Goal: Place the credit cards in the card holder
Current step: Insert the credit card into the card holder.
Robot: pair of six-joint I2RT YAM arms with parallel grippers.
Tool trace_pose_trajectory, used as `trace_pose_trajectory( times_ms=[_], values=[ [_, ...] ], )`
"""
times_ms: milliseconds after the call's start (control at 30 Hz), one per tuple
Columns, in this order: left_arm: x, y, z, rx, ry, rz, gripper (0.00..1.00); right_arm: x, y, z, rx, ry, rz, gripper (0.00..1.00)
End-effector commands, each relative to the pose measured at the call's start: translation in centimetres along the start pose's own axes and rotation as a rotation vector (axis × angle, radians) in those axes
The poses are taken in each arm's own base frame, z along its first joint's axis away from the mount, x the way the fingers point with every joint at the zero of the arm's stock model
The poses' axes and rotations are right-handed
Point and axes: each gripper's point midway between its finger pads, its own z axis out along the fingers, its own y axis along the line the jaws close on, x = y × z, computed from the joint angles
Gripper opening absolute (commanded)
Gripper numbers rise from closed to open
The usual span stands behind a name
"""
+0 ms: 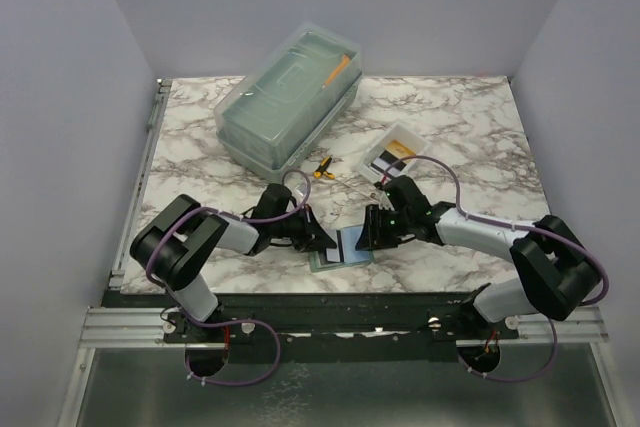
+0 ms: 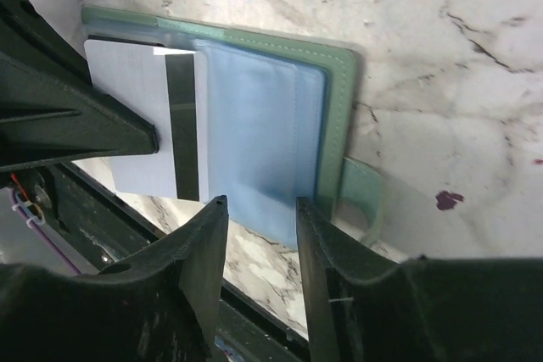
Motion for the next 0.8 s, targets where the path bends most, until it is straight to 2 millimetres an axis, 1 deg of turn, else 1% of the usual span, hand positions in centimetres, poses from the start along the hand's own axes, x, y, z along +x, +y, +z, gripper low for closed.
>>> trace_pose_trajectory(
  times_ms=[0, 67, 233, 467, 533, 567, 633, 667, 700, 767],
  values=[
    [-0.6, 0.2, 1.0, -0.011, -0.02, 0.03, 0.0, 0.7, -1.6, -0.8, 0.085, 0.006, 0.025, 0.43],
    [-0.6, -0.1, 1.2, -0.007, -0.016, 0.034, 0.0, 0.5, -1.5, -1.1, 0.088, -0.001, 0.027, 0.43],
    [-0.4, 0.2, 1.3, -0.009, -0.008, 0.023, 0.0, 0.6, -2.1, -1.3, 0.114, -0.006, 0.026, 0.43],
    [-0.3, 0.3, 1.7, 0.005, 0.004, 0.008, 0.0, 1.0, -3.7, -1.4, 0.173, -0.003, 0.04, 0.45],
    [-0.5, 0.4, 1.8, 0.003, -0.006, 0.01, 0.0, 1.3, -4.0, -1.0, 0.163, 0.001, 0.037, 0.45],
    [-0.6, 0.5, 1.9, 0.001, -0.01, 0.011, 0.0, 1.6, -4.0, -0.8, 0.151, 0.011, 0.038, 0.44],
    [-0.8, 0.6, 2.0, -0.003, -0.023, 0.017, 0.0, 1.9, -3.6, -0.1, 0.115, 0.033, 0.037, 0.39],
    [-0.9, 0.5, 2.1, -0.006, -0.03, 0.019, 0.0, 1.8, -3.3, 0.1, 0.096, 0.035, 0.037, 0.35],
    [-1.0, 0.5, 2.1, -0.009, -0.039, 0.023, 0.0, 1.8, -3.1, 0.3, 0.084, 0.034, 0.04, 0.34],
    [-1.1, 0.5, 2.4, -0.019, -0.06, 0.031, 0.0, 1.5, -2.6, 0.6, 0.057, 0.029, 0.044, 0.27]
  ],
)
